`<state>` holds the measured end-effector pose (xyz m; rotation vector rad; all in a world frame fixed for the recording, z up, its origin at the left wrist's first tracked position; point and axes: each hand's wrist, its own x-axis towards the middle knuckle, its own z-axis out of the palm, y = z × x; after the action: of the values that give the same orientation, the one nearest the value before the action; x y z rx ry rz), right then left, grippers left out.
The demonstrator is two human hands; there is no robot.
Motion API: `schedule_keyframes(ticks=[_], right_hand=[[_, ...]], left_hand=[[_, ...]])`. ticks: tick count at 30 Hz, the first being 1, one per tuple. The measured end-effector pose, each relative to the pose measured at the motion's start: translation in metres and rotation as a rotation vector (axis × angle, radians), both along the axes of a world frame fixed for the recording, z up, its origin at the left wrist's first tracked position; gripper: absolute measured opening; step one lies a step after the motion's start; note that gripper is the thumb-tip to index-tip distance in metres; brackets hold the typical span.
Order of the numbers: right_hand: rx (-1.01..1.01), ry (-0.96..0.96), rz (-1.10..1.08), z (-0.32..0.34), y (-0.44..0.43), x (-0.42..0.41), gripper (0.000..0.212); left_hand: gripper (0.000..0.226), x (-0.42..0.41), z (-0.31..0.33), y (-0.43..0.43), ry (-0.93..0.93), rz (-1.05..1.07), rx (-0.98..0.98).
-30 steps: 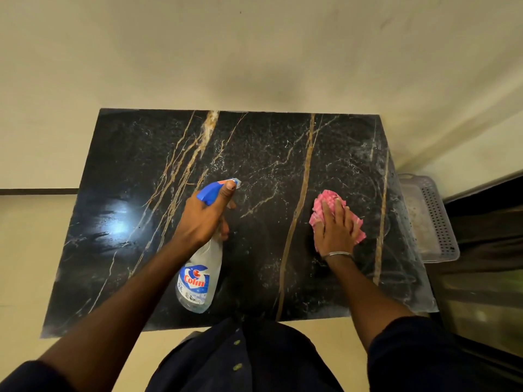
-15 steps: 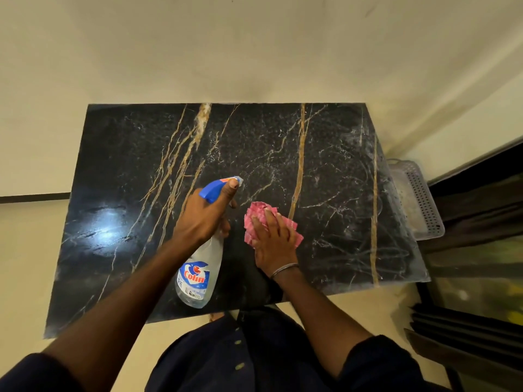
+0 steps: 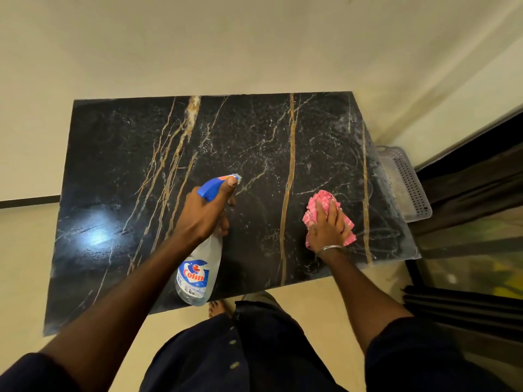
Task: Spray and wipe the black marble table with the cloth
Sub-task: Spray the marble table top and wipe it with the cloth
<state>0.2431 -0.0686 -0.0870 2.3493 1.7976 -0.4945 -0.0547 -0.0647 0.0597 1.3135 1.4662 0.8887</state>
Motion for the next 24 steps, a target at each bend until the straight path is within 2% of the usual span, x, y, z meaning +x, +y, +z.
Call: schedule_keyframes(ticks=[4, 8, 11, 13, 17, 20, 24], right_hand=[[0.058, 0.046, 0.102, 0.002, -0.025, -0.055, 0.063], [0.077, 0.009, 0.278, -0.002, -0.051, -0.106, 0.06], [0.085, 0.009, 0.443, -0.003, -0.062, -0.098, 0.071], [0.115, -0.006, 0.508, -0.002, -0.064, -0.076, 0.06], [0.144, -0.079, 0.287, -0.001, -0.072, -0.016, 0.057], [0.146, -0.106, 0.165, 0.0, -0.075, 0.021, 0.057], [0.153, -0.101, -0.006, -0.002, -0.073, -0.006, 0.059]], left_hand=[[0.043, 0.003, 0.002, -0.005, -0.019, 0.014, -0.011], [0.041, 0.004, 0.0, -0.008, -0.019, 0.008, -0.009], [0.04, 0.006, 0.001, -0.009, 0.007, -0.004, -0.002], [0.041, 0.007, 0.002, -0.009, 0.012, -0.011, -0.003], [0.054, 0.009, 0.002, -0.009, 0.029, -0.035, -0.002], [0.044, 0.011, 0.002, -0.011, 0.025, -0.043, -0.006], [0.055, 0.014, 0.002, -0.015, 0.032, -0.042, -0.011]])
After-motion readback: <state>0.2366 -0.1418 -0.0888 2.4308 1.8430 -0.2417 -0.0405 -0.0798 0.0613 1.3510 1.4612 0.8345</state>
